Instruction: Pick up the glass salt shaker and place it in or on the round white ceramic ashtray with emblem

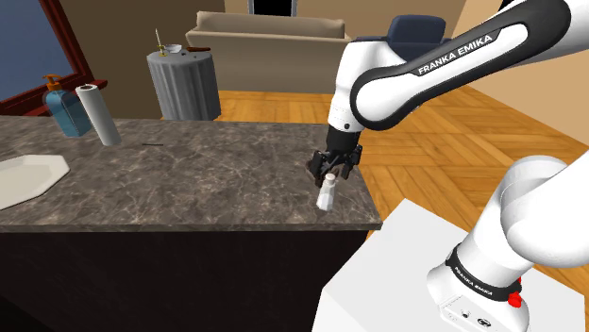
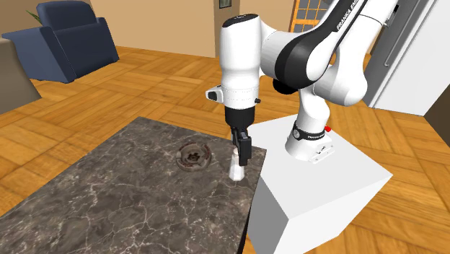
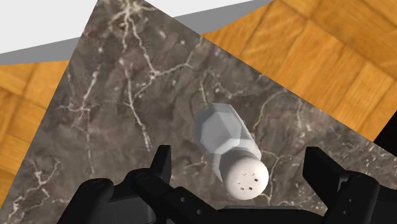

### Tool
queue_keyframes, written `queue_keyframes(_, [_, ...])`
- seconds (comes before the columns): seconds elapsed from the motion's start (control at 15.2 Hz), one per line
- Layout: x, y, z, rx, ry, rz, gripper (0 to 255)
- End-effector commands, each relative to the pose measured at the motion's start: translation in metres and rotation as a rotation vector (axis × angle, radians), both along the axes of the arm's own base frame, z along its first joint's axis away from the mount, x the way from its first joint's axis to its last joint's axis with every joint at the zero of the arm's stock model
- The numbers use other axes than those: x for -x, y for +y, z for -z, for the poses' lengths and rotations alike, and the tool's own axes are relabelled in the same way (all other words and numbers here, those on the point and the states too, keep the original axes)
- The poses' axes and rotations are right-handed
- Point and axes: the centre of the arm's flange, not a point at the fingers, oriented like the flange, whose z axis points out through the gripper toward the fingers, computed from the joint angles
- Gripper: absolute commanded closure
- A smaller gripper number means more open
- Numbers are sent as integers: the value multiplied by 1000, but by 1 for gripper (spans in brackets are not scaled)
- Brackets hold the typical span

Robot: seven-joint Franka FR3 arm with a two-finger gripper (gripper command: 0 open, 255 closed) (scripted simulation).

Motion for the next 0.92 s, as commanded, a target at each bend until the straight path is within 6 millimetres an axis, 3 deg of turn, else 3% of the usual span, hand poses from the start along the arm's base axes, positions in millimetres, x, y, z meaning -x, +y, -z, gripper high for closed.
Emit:
queue_keyframes(0.0, [0, 0, 0, 0, 0, 0, 0])
queue_keyframes(0.07, [0, 0, 0, 0, 0, 0, 255])
queue_keyframes(0.66, [0, 0, 0, 0, 0, 0, 255])
queue_keyframes(0.86, [0, 0, -16, 0, 0, 0, 255])
